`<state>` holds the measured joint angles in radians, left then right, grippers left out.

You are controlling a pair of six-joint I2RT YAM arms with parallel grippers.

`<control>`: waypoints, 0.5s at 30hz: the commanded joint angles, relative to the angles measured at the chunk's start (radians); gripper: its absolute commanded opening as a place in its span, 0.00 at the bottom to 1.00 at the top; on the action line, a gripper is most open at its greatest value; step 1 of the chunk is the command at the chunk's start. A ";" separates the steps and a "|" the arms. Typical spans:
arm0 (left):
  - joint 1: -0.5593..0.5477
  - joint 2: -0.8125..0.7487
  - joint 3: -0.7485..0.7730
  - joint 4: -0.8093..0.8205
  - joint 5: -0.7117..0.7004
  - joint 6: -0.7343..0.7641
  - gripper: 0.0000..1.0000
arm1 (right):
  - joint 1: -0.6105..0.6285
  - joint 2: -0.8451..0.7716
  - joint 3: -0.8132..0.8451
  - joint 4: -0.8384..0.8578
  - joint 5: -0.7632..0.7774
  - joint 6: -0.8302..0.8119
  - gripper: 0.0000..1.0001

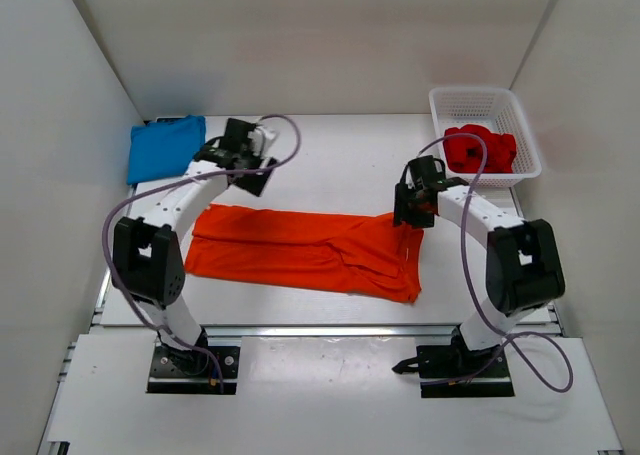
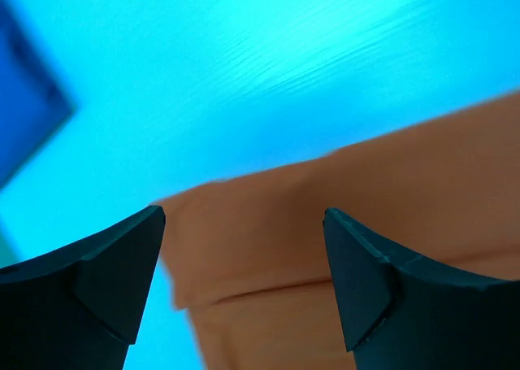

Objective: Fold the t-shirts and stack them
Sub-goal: Rotate the tshirt 90 degrees

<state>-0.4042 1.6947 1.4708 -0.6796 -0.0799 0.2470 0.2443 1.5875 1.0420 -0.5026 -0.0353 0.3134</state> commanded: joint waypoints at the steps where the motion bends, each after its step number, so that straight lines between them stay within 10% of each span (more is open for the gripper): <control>1: 0.170 0.025 -0.121 0.053 -0.277 0.093 0.89 | 0.019 0.067 0.078 -0.076 0.181 -0.010 0.49; 15: 0.281 0.106 -0.351 0.367 -0.434 0.198 0.86 | 0.046 0.403 0.286 -0.122 0.167 -0.069 0.14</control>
<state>-0.1402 1.8091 1.1549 -0.4137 -0.4488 0.4187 0.2817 1.8973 1.2705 -0.6304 0.1104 0.2672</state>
